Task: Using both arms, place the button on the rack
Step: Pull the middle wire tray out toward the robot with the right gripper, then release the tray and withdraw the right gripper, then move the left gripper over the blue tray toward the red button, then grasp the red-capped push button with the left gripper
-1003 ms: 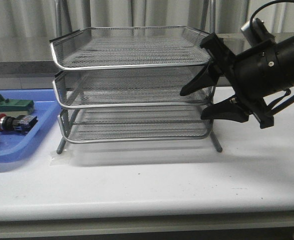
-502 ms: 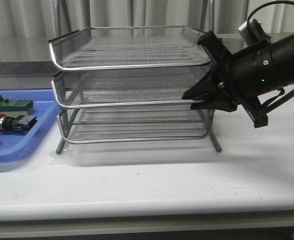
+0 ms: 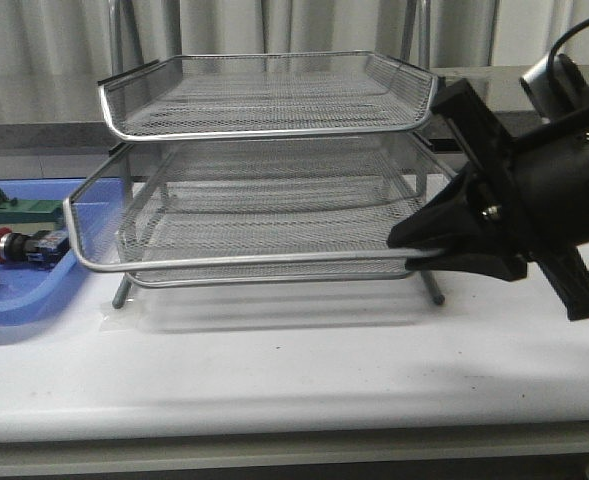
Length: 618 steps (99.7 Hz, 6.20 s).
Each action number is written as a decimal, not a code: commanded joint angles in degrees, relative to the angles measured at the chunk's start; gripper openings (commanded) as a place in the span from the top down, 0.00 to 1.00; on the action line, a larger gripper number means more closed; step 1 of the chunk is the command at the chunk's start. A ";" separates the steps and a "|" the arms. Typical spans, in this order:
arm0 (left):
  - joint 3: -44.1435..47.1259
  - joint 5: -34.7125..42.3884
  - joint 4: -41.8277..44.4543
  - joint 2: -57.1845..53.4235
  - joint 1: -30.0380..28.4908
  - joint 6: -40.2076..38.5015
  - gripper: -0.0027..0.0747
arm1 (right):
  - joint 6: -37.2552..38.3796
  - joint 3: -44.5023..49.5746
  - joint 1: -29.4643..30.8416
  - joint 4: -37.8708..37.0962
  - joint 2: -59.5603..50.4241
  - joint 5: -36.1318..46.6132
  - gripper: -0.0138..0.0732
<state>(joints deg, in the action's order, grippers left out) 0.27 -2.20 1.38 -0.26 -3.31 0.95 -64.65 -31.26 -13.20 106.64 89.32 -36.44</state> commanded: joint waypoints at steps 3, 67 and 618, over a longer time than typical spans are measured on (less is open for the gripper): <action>1.92 4.98 -0.40 -1.79 0.33 -0.62 0.99 | -2.70 3.32 -0.44 -0.73 -5.14 -1.84 0.90; 1.92 4.98 -0.40 -1.79 0.33 -0.62 0.99 | -8.45 5.90 -0.38 -1.36 -8.28 -6.95 0.16; -97.85 -48.84 -3.70 115.80 6.67 53.69 0.07 | 74.71 -16.35 -0.26 -114.78 -54.41 -19.84 0.92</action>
<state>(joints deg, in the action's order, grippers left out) -95.65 -52.14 -2.21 118.50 2.98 53.54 10.25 -45.71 -13.55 -7.13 34.85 -59.20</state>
